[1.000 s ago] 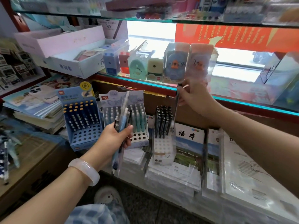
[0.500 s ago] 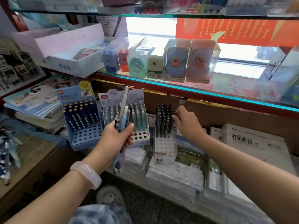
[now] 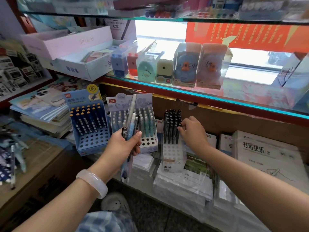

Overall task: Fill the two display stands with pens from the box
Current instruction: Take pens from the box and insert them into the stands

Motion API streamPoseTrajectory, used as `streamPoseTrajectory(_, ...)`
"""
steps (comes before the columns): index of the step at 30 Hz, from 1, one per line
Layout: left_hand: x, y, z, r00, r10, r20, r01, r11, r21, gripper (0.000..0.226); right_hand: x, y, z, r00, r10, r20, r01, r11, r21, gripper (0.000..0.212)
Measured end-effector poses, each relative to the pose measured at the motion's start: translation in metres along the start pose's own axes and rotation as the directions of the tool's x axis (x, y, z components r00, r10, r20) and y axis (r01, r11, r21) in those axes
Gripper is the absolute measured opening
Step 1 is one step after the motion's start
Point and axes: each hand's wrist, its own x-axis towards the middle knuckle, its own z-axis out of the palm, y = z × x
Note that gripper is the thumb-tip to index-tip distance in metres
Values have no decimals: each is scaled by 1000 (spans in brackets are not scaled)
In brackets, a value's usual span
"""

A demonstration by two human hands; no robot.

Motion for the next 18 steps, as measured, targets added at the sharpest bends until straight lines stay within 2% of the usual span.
streamPoseTrajectory(2, -2, -1, -3, 1000, -12, 19, 12, 1000, 0, 11, -2, -9, -7, 998, 11, -57, -9, 999, 44, 27)
streamPoseTrajectory(4, -4, -1, -7, 999, -25, 39, 26, 1000, -1, 10, -4, -27, -16, 995, -39, -94, 48, 994, 96, 28)
streamPoseTrajectory(6, -5, 0, -8, 998, -33, 54, 33, 999, 7, 9, -7, -51, -24, 992, -128, 12, 122, 967, 223, 23)
streamPoseTrajectory(8, -7, 3, -7, 997, -33, 69, 32, 999, 18, 10, -11, -74, -30, 952, -236, 197, 136, 899, 417, 23)
streamPoseTrajectory(10, -9, 5, -6, 996, -30, 84, 28, 999, 23, 10, -14, -90, -31, 904, -284, 319, 68, 833, 549, 24)
streamPoseTrajectory(12, -10, 5, -8, 995, -28, 93, 25, 999, 29, 10, -15, -99, -30, 884, -271, 381, -29, 782, 622, 20)
streamPoseTrajectory(15, -9, 5, -12, 996, -28, 85, 25, 999, 33, 13, -16, -107, -28, 872, -246, 423, -118, 734, 669, 14)
streamPoseTrajectory(18, -9, 5, -13, 996, -30, 84, 28, 999, 26, 16, -17, -112, -27, 867, -225, 445, -148, 736, 661, 12)
